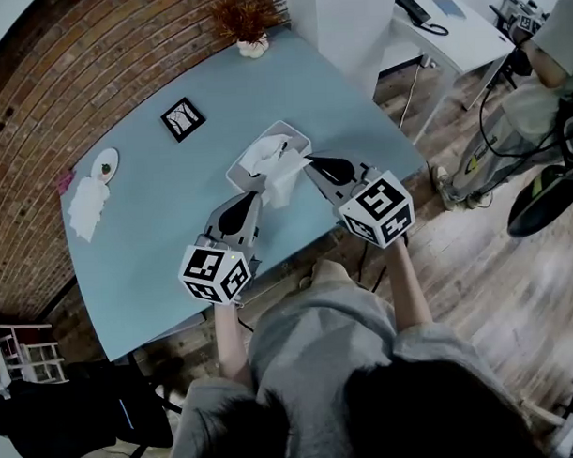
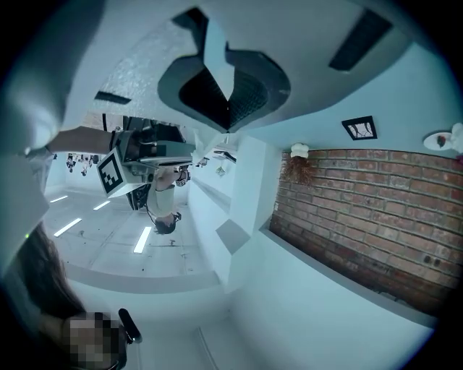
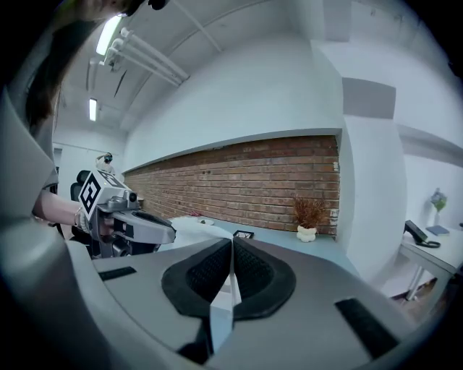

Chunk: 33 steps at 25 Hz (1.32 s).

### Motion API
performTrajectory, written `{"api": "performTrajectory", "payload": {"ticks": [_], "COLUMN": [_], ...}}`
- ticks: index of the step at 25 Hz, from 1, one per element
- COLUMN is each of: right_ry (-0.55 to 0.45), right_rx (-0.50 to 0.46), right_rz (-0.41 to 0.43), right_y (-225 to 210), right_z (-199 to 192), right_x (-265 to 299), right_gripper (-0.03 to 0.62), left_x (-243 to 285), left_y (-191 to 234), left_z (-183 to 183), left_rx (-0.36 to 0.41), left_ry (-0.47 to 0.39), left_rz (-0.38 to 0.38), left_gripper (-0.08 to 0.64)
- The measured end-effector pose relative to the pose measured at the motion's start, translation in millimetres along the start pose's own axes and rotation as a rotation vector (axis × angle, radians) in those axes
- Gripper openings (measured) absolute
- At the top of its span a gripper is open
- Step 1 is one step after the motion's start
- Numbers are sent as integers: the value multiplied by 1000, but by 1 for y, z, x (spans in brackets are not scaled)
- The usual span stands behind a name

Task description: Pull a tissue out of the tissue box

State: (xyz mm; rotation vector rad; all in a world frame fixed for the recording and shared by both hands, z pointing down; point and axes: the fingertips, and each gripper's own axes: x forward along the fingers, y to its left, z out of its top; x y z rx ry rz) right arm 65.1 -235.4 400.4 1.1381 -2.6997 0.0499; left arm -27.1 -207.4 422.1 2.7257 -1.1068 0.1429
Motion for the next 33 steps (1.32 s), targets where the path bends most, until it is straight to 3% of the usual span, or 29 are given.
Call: {"api": "performTrajectory", "payload": {"ticks": [12,33], "right_ry": [-26,-32], "right_rx": [20,14], "right_rz": [-46,-43], "right_y": [-4,-7], "right_z": [3,8], "right_x": [-17,-12], "right_gripper": [2,2], "left_x": [4,10], "left_y": [-8,-5], "left_z": [11,17], "left_rx": [20,20], "left_ry": [-28,-38], "left_rz": [-24,-39], "left_gripper": [3,3]}}
